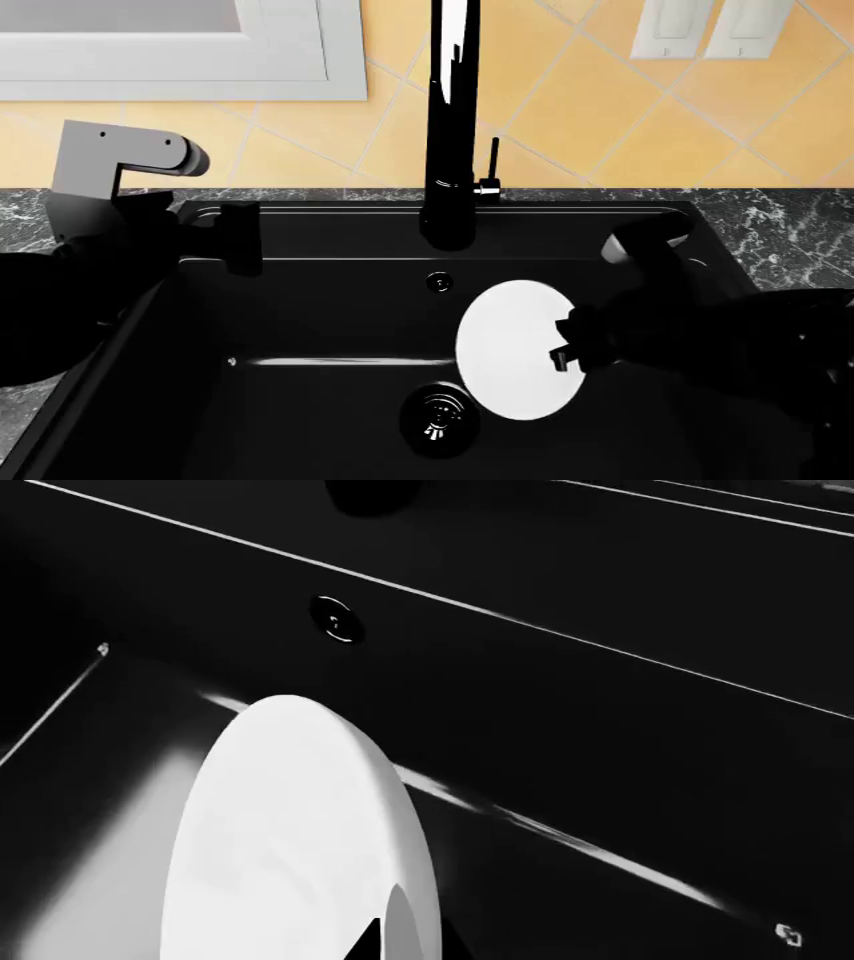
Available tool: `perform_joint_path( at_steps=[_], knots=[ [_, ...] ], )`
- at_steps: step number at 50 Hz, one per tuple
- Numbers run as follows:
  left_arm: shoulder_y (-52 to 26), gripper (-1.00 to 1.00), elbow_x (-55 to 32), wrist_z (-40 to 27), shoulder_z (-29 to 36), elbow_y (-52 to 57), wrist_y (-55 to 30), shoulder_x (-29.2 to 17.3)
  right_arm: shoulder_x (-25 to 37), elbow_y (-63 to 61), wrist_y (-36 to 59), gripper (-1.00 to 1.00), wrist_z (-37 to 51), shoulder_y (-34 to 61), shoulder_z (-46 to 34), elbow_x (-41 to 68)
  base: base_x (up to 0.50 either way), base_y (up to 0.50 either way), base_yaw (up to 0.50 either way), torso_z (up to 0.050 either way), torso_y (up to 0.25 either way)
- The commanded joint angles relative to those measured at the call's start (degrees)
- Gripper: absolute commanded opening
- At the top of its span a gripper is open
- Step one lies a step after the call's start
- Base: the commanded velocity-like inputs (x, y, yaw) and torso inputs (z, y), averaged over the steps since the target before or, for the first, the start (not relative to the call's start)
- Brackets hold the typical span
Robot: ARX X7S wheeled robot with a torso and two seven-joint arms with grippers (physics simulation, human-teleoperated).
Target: Pick the cup and bowl from the sink and place them on the counter for drying.
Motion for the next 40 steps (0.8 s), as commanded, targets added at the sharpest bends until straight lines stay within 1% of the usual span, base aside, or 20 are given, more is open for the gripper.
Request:
perform_joint_path(
  at_steps=[1, 6, 18, 22, 27, 28, 30, 33, 36, 40],
  knots=[
    [0.83, 1.00, -0.20, 1.06, -1.10, -0.04, 1.41, -0.10, 9.79, -4.26, 2.43, -1.00, 20.53, 1.81, 1.65, 31.10, 0.00, 0.00, 0.00, 0.000, 0.000],
    [1.24, 1.00, -0.60, 0.77, -1.32, 0.33, 1.51, -0.28, 13.10, -3.88, 2.09, -1.00, 23.24, 1.01, 3.83, 36.07, 0.00, 0.00, 0.00, 0.000, 0.000],
    [0.91, 1.00, -0.44, 0.92, -1.09, 0.07, 1.59, -0.02, 21.91, -0.71, -0.53, -1.00, 28.48, -0.22, 11.44, 42.10, 0.00, 0.00, 0.00, 0.000, 0.000],
    [1.36, 1.00, -0.40, 0.85, -1.20, 0.15, 2.00, 0.04, 24.63, 0.94, -2.07, -1.00, 32.88, -2.43, 16.09, 45.83, 0.00, 0.00, 0.00, 0.000, 0.000],
    [1.81, 1.00, -0.37, 0.61, -1.26, 0.33, 2.43, 0.28, 28.21, 0.11, -3.11, -1.00, 36.18, -6.74, 21.24, 50.57, 0.00, 0.00, 0.00, 0.000, 0.000],
    [1.98, 1.00, -0.35, 0.99, -1.39, 0.32, 2.56, -0.04, 29.09, -0.17, -3.38, -1.00, 37.00, -7.85, 22.62, 51.65, 0.00, 0.00, 0.00, 0.000, 0.000],
    [1.61, 1.00, 0.02, 0.72, -0.94, 0.17, 2.56, 0.74, 30.83, -0.56, -4.02, -1.00, 38.81, -10.71, 26.14, 54.19, 0.00, 0.00, 0.00, 0.000, 0.000],
    [1.68, 1.00, 0.19, 1.26, -1.00, 0.01, 2.87, 0.67, 32.49, -0.60, -5.16, -1.00, 41.21, -15.81, 32.77, 56.56, 0.00, 0.00, 0.00, 0.000, 0.000],
    [2.33, 1.00, 0.28, 1.17, -1.08, -0.07, 3.32, 0.79, 33.16, 0.07, -5.52, -1.00, 43.99, -21.11, 40.39, 58.51, 0.00, 0.00, 0.00, 0.000, 0.000],
    [1.34, 1.00, -0.02, 0.88, -0.73, -0.12, 2.64, 1.19, 32.76, 1.03, -5.38, -1.00, 46.56, -26.27, 48.87, 57.91, 0.00, 0.00, 0.00, 0.000, 0.000]
  ],
)
